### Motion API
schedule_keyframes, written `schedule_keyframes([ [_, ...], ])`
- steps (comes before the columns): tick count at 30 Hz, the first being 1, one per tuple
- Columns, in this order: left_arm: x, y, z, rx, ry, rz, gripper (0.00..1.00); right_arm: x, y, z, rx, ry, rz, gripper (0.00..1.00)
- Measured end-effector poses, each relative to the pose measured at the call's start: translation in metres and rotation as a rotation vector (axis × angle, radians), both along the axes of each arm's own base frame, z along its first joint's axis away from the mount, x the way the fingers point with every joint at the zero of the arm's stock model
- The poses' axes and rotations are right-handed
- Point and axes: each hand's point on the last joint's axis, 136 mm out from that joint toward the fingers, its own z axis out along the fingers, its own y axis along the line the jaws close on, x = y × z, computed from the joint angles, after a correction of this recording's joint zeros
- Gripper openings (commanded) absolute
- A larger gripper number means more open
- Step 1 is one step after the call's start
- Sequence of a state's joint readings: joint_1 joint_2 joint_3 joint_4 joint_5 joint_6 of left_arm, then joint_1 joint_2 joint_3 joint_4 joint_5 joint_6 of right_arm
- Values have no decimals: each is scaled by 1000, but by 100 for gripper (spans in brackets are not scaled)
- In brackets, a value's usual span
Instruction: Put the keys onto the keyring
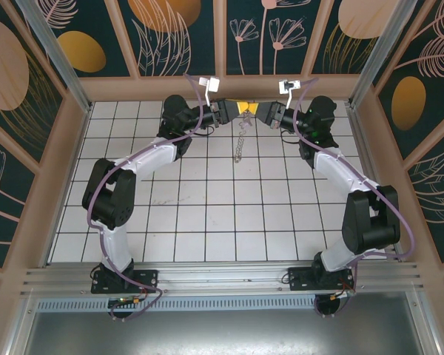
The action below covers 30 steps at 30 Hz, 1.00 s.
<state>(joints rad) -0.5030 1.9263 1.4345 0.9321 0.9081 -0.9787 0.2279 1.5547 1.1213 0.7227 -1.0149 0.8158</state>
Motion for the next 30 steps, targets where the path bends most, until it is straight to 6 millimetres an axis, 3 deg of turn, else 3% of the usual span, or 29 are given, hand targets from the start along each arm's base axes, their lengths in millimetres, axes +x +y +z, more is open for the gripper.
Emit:
schedule_keyframes([
  [2,0,0,0,2,2,1,0,0,0,-1,-3,-1,-2,0],
  [10,0,0,0,2,4,2,0,1,-1,-2,-10,-9,-5,1],
  [13,-1,0,1,-1,2,-2,0,0,-1,-1,-15,-12,-3,30],
  [16,-5,1,8,-11,-12,-7,0,0,-8,2,-26,-16,-27,40],
  [25,-11,-1,11,-20,-9,-31,0,-38,-34,57,-48,-213,-111,43],
  [27,-13,-1,12,-21,-11,-41,0,-41,-36,53,-68,-229,-133,43],
  [30,-15,-1,14,-26,-15,-52,0,-37,-38,29,-112,-212,-159,43],
])
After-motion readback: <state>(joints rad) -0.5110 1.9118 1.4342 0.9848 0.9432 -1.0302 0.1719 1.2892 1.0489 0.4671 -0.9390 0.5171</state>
